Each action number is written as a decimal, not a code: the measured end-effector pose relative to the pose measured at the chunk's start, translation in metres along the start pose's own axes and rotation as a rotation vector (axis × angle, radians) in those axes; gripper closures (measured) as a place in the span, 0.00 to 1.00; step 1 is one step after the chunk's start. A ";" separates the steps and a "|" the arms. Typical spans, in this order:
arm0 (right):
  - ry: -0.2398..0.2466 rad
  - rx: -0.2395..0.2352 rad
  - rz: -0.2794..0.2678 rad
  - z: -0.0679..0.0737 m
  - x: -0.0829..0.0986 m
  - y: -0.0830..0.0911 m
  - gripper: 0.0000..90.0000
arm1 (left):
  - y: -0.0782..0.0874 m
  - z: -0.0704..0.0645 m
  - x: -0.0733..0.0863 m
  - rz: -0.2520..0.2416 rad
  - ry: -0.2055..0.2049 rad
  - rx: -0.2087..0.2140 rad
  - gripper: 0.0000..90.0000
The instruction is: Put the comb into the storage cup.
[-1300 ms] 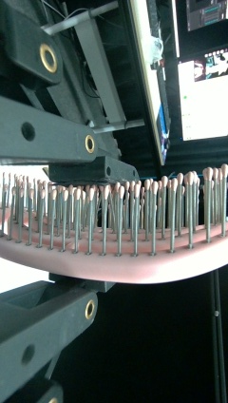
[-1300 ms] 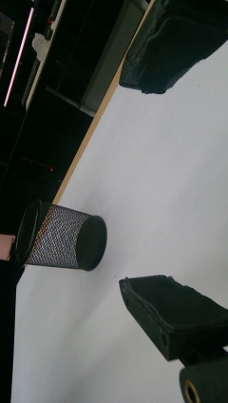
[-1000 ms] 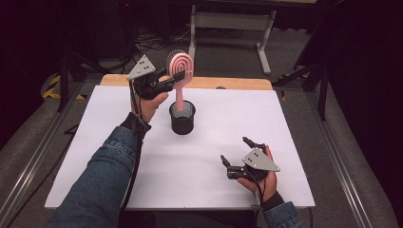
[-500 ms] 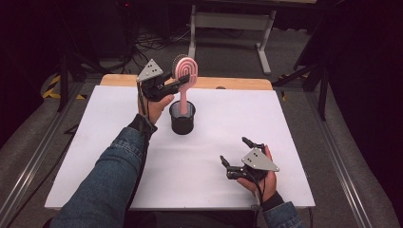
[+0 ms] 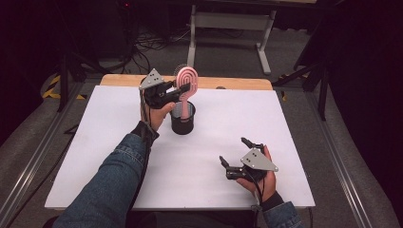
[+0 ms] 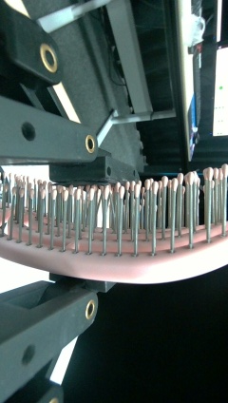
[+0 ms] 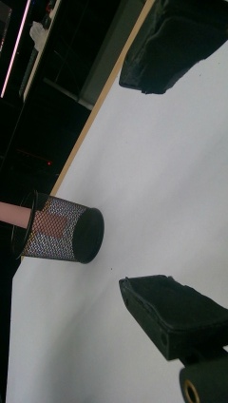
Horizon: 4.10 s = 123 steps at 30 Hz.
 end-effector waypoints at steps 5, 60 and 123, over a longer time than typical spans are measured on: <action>0.003 -0.003 0.004 0.001 0.000 -0.001 0.07 | 0.001 0.001 0.007 -0.001 0.023 0.008 0.71; 0.036 0.015 0.036 0.003 0.004 -0.004 0.08 | 0.006 0.025 0.041 0.056 0.066 -0.157 0.64; 0.047 0.015 0.066 0.004 0.007 -0.006 0.08 | 0.042 0.036 0.050 0.157 -0.043 -0.215 0.50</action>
Point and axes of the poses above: each handheld gripper's, and its own axes: y roughly backward along the jaws, x roughly out of its underside, z roughly to its left, the point moved 5 cm from there along -y, roughly forward along the jaws, and after that the axes turned 2 degrees about y, right-handed, at the moved point
